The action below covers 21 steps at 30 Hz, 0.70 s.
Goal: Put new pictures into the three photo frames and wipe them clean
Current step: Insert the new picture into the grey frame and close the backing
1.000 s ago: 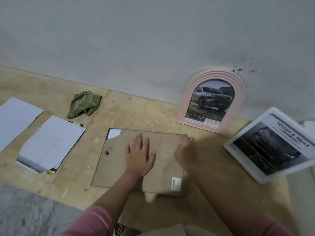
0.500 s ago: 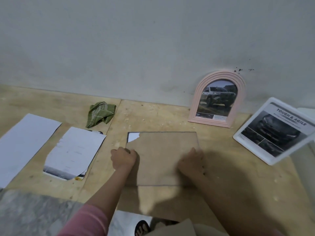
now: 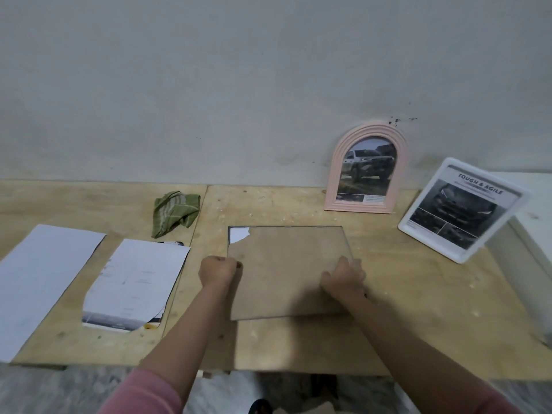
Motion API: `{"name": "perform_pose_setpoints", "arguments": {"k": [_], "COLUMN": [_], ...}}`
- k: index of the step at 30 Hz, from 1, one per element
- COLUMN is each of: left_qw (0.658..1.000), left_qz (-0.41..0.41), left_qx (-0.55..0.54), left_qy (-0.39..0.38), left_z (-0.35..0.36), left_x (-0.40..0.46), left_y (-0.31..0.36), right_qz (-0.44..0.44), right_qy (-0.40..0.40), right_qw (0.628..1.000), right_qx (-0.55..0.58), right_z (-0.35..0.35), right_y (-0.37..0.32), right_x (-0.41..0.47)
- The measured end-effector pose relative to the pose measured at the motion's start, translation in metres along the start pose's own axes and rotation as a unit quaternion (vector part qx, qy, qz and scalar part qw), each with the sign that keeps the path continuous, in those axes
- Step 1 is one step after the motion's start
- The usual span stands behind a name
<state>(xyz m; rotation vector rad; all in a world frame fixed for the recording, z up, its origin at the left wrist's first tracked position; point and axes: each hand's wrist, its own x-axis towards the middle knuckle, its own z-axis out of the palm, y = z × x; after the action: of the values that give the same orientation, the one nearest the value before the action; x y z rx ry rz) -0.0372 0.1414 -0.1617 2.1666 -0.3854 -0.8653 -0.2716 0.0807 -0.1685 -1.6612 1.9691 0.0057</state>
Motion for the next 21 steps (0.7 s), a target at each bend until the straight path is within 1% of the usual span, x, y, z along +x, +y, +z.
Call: {"name": "perform_pose_setpoints", "arguments": {"k": [2, 3, 5, 7, 9, 11, 14, 17, 21], "left_qw": [0.999, 0.998, 0.994, 0.989, 0.983, 0.977, 0.97, 0.964, 0.946], "left_qz": [-0.004, -0.005, 0.0, 0.008, 0.014, 0.021, 0.044, 0.069, 0.095], "left_qx": [-0.036, -0.053, -0.086, -0.115, -0.137, -0.153, -0.157, -0.165, -0.181], "left_qy": [-0.03, -0.042, -0.068, -0.098, -0.123, -0.148, -0.179, -0.198, -0.25], "left_z": [-0.007, -0.011, -0.016, -0.02, -0.022, -0.023, -0.022, -0.017, -0.007], "left_x": [-0.004, -0.008, -0.017, -0.031, -0.042, -0.051, -0.063, -0.074, -0.086], "left_y": [0.013, 0.022, 0.038, 0.056, 0.073, 0.088, 0.107, 0.121, 0.132], "right_qz": [-0.04, -0.083, -0.171, -0.218, -0.221, -0.208, -0.196, -0.217, -0.244], "right_qy": [0.012, 0.013, -0.008, -0.049, -0.078, -0.074, -0.051, -0.057, -0.035], "right_qw": [0.999, 0.996, 0.983, 0.968, 0.964, 0.97, 0.974, 0.971, 0.969], "right_qx": [-0.009, 0.008, 0.068, 0.113, 0.124, 0.102, 0.098, 0.081, 0.022], "right_z": [0.003, 0.005, 0.007, 0.002, -0.007, -0.02, -0.047, -0.078, -0.119], "right_y": [-0.012, -0.022, -0.045, -0.067, -0.084, -0.094, -0.099, -0.097, -0.1], "right_x": [-0.013, -0.024, -0.048, -0.074, -0.089, -0.098, -0.105, -0.113, -0.13]}}
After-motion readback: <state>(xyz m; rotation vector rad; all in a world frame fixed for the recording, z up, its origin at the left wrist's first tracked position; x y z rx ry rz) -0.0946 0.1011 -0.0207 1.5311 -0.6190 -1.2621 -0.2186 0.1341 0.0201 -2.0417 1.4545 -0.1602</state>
